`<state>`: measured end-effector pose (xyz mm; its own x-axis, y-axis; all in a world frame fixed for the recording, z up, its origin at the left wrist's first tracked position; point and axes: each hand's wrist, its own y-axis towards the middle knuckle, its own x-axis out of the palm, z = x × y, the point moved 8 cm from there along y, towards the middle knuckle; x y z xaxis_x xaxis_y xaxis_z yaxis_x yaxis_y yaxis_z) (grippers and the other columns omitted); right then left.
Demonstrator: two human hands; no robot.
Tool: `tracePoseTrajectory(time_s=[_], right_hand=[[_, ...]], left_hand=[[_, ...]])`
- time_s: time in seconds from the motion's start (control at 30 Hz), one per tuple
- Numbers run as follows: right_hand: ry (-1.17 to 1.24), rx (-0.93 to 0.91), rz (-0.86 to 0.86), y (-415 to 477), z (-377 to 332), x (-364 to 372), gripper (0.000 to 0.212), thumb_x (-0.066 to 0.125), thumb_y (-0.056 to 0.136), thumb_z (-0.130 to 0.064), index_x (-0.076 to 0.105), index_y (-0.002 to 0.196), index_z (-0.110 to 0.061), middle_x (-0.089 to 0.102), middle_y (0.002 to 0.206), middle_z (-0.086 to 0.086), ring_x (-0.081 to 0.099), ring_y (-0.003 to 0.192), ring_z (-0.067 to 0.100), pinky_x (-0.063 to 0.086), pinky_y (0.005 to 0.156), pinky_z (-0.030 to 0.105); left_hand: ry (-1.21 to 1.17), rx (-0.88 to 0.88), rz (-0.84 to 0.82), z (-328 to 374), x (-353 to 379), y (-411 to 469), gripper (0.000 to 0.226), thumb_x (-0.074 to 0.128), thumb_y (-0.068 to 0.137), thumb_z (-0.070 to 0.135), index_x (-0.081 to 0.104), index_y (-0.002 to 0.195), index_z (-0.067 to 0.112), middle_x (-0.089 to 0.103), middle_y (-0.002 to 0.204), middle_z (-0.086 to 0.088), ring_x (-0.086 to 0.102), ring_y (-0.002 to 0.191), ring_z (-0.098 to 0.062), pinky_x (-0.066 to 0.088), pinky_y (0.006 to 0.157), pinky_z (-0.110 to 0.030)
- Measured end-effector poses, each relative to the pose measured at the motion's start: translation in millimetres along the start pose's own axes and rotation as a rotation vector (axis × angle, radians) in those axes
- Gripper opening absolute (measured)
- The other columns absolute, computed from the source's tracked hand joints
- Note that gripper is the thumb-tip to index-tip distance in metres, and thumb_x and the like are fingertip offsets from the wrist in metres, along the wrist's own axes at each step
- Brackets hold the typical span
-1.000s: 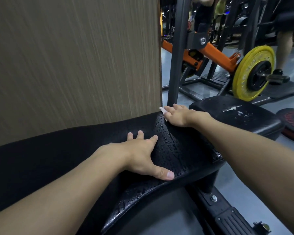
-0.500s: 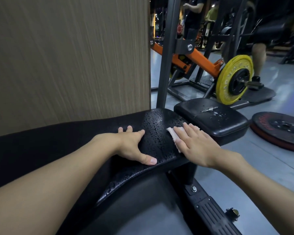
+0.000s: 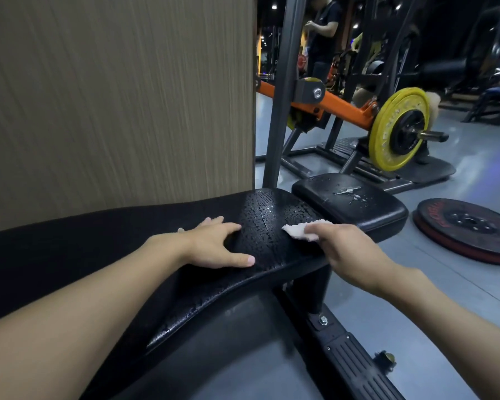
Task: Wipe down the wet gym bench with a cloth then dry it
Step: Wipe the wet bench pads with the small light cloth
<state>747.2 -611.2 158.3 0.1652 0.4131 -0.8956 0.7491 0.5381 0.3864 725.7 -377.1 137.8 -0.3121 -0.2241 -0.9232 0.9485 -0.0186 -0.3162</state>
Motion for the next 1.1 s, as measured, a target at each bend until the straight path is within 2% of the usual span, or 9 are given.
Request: tracePoseTrajectory(time_s=[0.13,0.23,0.3,0.37,0.53,0.6,0.7,0.93,1.1], right_hand=[[0.249,0.230,0.200,42,-9,-31,0.019,0.043,0.096,-0.017,0.061,0.097,-0.015,0.069,0.088,0.006,0.062,0.083,0.029,0.049,0.072,0.040],[0.462,0.415,0.180,86,0,-26,0.014,0.047,0.094,-0.008,0.056,0.084,-0.006,0.060,0.078,0.007,0.054,0.074,0.024,0.042,0.062,0.034],[0.565,0.532,0.157,109,17,-10,0.012,0.047,0.091,-0.006,0.058,0.092,-0.002,0.057,0.083,0.009,0.053,0.078,0.025,0.041,0.064,0.031],[0.378,0.598,0.103,119,32,6,0.032,0.049,0.091,-0.012,0.056,0.122,-0.004,0.061,0.111,0.011,0.058,0.101,0.032,0.047,0.082,0.036],[-0.052,0.215,-0.143,117,1,59,0.037,0.034,0.101,-0.034,0.049,0.129,-0.014,0.052,0.136,0.011,0.042,0.134,0.034,0.035,0.103,0.047],[-0.134,0.222,-0.372,116,9,88,0.055,0.020,0.105,-0.042,0.026,0.153,-0.016,0.023,0.162,0.009,0.014,0.151,0.027,0.013,0.120,0.047],[-0.160,0.274,-0.463,135,27,96,0.061,0.013,0.105,-0.045,0.008,0.159,-0.017,0.001,0.167,0.006,-0.002,0.153,0.021,0.000,0.122,0.044],[-0.165,0.358,-0.410,175,44,101,0.063,0.009,0.102,-0.050,0.011,0.158,-0.022,-0.001,0.167,0.002,-0.004,0.153,0.018,-0.003,0.119,0.051],[-0.163,0.339,-0.360,168,39,105,0.058,0.012,0.100,-0.050,0.032,0.149,-0.025,0.027,0.159,0.006,0.015,0.150,0.023,0.011,0.119,0.051]], left_hand=[[0.013,-0.083,-0.026,-31,1,-6,0.113,0.050,0.058,0.094,0.006,0.152,0.049,-0.011,0.164,0.006,-0.013,0.150,-0.029,0.002,0.111,-0.072],[0.026,-0.077,-0.037,-34,4,-3,0.114,0.047,0.056,0.095,0.002,0.151,0.051,-0.013,0.164,0.008,-0.015,0.150,-0.027,0.001,0.108,-0.075],[0.010,-0.073,-0.040,-33,3,-2,0.113,0.049,0.057,0.095,0.002,0.151,0.051,-0.014,0.164,0.008,-0.016,0.149,-0.027,0.000,0.107,-0.076],[0.003,-0.072,-0.048,-33,3,-1,0.113,0.050,0.058,0.093,0.001,0.151,0.051,-0.015,0.163,0.008,-0.018,0.149,-0.027,-0.001,0.107,-0.076],[0.005,-0.069,-0.072,-33,3,1,0.114,0.051,0.059,0.093,-0.001,0.151,0.051,-0.018,0.163,0.009,-0.020,0.148,-0.027,-0.002,0.106,-0.077],[0.012,-0.068,-0.068,-34,3,3,0.113,0.051,0.060,0.092,-0.002,0.151,0.051,-0.018,0.163,0.008,-0.021,0.148,-0.027,-0.003,0.106,-0.077],[0.019,-0.051,-0.053,-35,6,4,0.111,0.048,0.061,0.093,-0.003,0.151,0.051,-0.019,0.163,0.007,-0.022,0.148,-0.026,-0.006,0.106,-0.077],[-0.009,-0.036,-0.027,-37,8,4,0.108,0.047,0.063,0.092,0.000,0.151,0.052,-0.017,0.163,0.009,-0.023,0.147,-0.023,-0.010,0.107,-0.074],[-0.053,0.004,0.030,-37,2,-1,0.104,0.052,0.067,0.087,0.010,0.153,0.045,-0.008,0.165,0.006,-0.015,0.150,-0.022,-0.008,0.110,-0.071]])
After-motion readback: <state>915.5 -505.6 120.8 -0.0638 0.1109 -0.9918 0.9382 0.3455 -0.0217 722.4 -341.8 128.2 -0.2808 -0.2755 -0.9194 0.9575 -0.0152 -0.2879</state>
